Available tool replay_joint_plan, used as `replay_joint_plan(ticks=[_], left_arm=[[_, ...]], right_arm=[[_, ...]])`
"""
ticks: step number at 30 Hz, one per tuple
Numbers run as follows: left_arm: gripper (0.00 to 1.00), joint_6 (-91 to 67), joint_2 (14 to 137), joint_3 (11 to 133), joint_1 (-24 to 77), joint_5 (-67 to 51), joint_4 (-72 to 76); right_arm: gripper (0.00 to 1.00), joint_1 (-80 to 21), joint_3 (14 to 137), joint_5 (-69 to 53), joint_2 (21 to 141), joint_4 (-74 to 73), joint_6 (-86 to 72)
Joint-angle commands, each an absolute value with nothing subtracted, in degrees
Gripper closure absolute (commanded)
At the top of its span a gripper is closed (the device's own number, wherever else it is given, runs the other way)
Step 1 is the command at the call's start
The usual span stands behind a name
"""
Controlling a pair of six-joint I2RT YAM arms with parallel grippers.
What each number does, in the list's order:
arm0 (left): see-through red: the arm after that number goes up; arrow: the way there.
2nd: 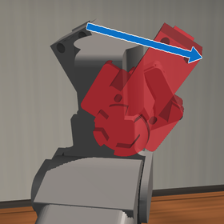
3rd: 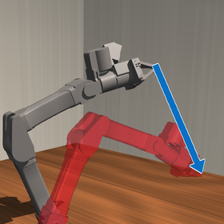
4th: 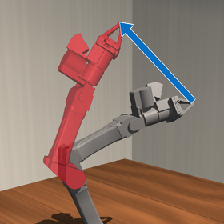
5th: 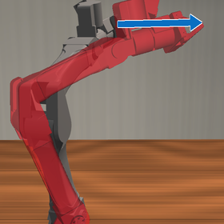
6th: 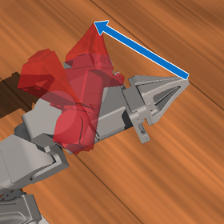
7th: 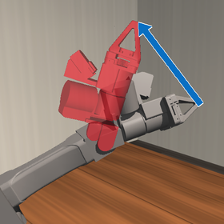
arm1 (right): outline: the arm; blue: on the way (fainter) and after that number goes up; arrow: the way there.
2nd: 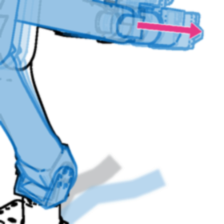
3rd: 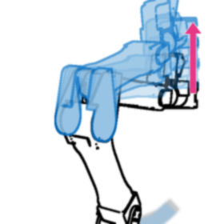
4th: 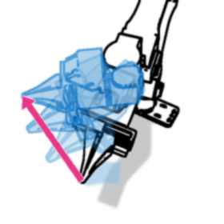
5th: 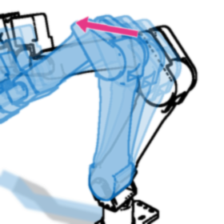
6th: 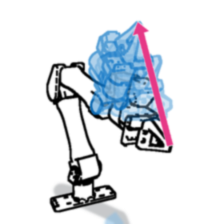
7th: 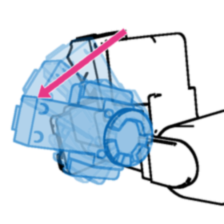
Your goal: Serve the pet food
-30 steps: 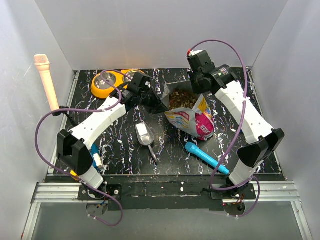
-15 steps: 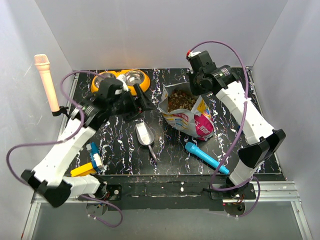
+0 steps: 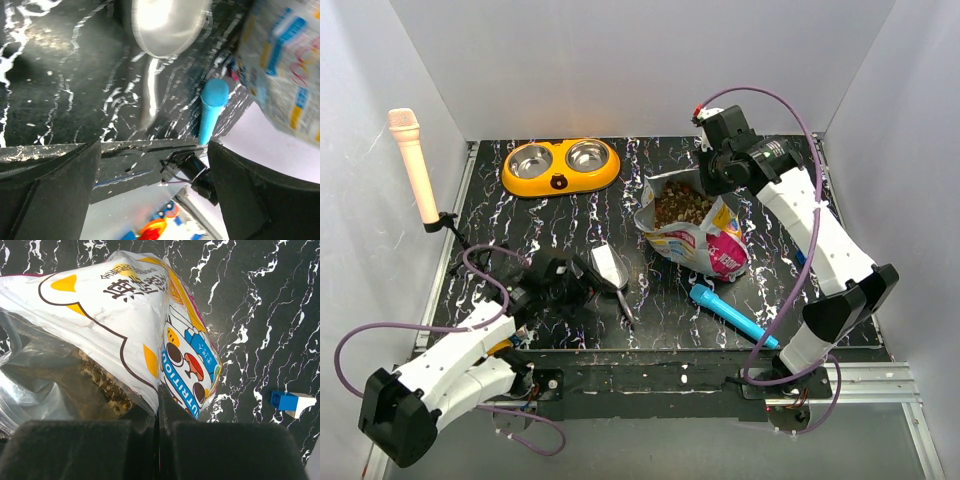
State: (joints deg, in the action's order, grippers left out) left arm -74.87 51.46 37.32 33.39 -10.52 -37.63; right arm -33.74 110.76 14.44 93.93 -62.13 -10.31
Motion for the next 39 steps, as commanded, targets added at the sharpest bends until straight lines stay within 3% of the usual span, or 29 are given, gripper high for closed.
replay_joint_plan(ticks=[1, 11, 19, 22, 25, 31, 34, 39], left_arm=[[0.14, -90.2, 48.6, 27.3, 33.8, -10.6, -20.8], [0.18, -108.5, 56.6, 16.7, 52.0, 11.5, -7.8], [0.25, -110.3, 69.2, 13.3, 56.1, 19.0, 10.5], [0.35, -110.5, 71.7, 12.1, 56.9, 21.2, 14.9], [0.58, -110.8, 70.2, 11.6, 59.0, 25.2, 14.5], [0.76, -108.2, 67.2, 9.7, 59.3, 29.0, 16.8], [0.93, -107.6, 66.9, 7.5, 59.3, 29.1, 19.9], [1.0, -107.7, 58.4, 7.1, 59.2, 27.9, 14.1]], right_arm=[[0.99, -33.4, 110.8, 12.7, 87.3, -59.7, -10.5], [0.99, -33.5, 106.9, 12.4, 84.5, -57.9, -9.5], [0.99, -33.7, 107.1, 10.6, 84.5, -57.9, -9.8], [0.99, -33.8, 106.5, 10.5, 83.9, -57.9, -9.8], [0.99, -33.9, 105.8, 10.5, 83.3, -57.7, -9.7], [0.99, -34.4, 106.2, 10.9, 83.1, -57.7, -9.1], [0.99, -34.5, 106.3, 11.4, 82.8, -57.6, -8.9], [0.99, -34.7, 105.3, 11.5, 81.7, -57.3, -8.4]])
